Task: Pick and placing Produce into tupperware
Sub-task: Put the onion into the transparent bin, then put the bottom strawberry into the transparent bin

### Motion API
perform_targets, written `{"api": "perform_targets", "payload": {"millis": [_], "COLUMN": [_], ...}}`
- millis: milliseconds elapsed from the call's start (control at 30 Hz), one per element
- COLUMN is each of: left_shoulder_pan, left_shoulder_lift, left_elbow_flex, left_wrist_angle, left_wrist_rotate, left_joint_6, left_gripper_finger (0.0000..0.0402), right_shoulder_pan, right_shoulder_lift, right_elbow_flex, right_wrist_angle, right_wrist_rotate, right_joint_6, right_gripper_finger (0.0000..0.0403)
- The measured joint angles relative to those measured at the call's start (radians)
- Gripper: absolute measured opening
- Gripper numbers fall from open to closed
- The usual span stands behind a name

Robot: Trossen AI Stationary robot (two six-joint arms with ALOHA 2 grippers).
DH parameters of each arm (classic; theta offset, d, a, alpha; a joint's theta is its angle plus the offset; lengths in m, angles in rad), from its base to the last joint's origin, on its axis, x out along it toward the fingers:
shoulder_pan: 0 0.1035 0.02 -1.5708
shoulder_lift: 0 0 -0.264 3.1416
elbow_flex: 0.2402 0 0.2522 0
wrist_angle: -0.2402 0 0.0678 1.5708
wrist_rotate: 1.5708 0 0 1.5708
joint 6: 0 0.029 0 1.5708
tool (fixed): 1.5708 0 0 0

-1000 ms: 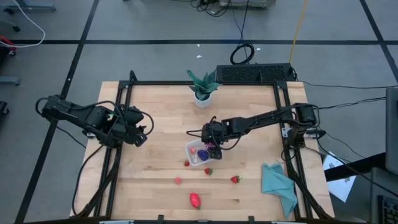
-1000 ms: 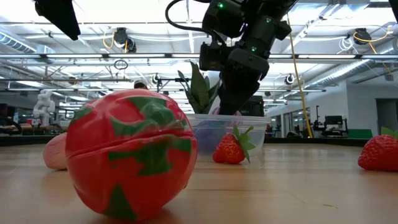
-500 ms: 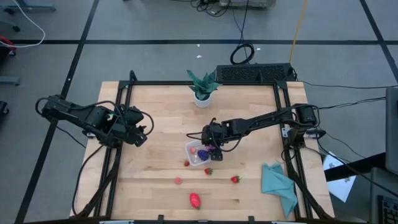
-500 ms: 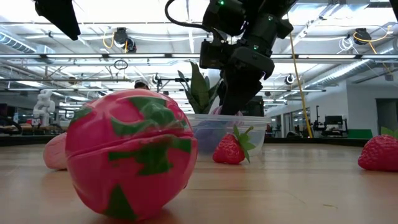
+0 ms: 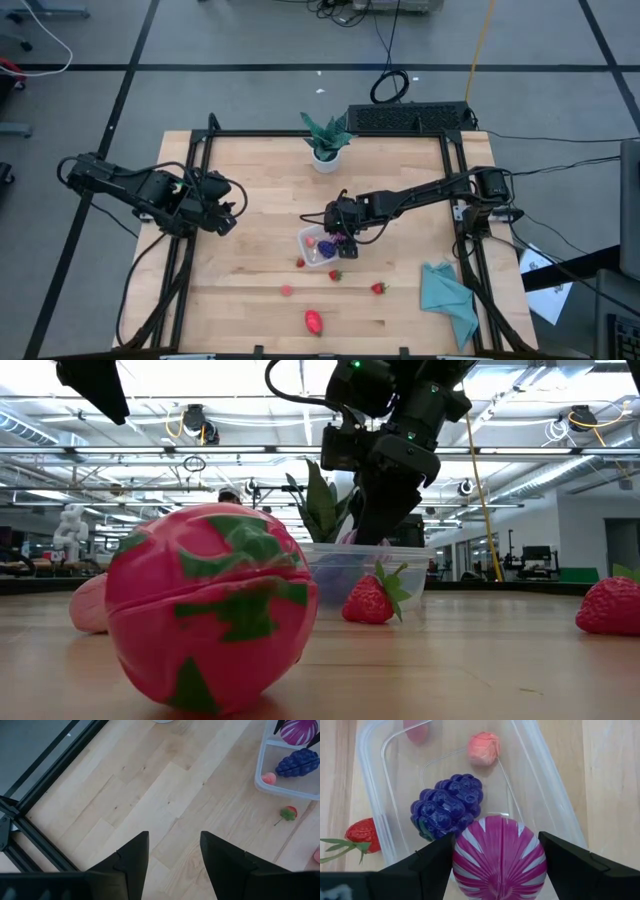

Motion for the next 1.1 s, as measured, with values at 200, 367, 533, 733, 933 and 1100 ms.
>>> {"api": "perform_targets", "payload": {"millis": [200, 367, 533, 733, 933, 1100], "left_shoulder_pan": [0.000, 0.000, 0.000, 0.000, 0.000, 0.000], "left_shoulder_lift": [0.000, 0.000, 0.000, 0.000, 0.000, 0.000], "left_elbow_flex": [0.000, 0.000, 0.000, 0.000, 0.000, 0.000], "left_wrist_angle": [0.000, 0.000, 0.000, 0.000, 0.000, 0.000], "left_wrist_rotate": [0.000, 0.000, 0.000, 0.000, 0.000, 0.000], "left_joint_6": [0.000, 0.000, 0.009, 0.010, 0.010, 0.010], "left_gripper_finger": [0.0184, 0.0184, 0.0184, 0.0184, 0.0184, 0.0184], "right_shoulder_pan": [0.000, 0.000, 0.000, 0.000, 0.000, 0.005], "right_shoulder_lift": [0.000, 0.000, 0.000, 0.000, 0.000, 0.000], "right_elbow_flex": [0.000, 0.000, 0.000, 0.000, 0.000, 0.000], "right_wrist_angle": [0.010, 0.010, 0.010, 0.010, 0.010, 0.011], "right_wrist_rotate": [0.000, 0.000, 0.007, 0.008, 0.008, 0.008], "right_joint_6": [0.000, -0.006, -0.007, -0.010, -0.008, -0.007], "right_gripper_finger": [0.0277, 0.0290, 0.0309, 0.0318, 0.0318, 0.0318]}}
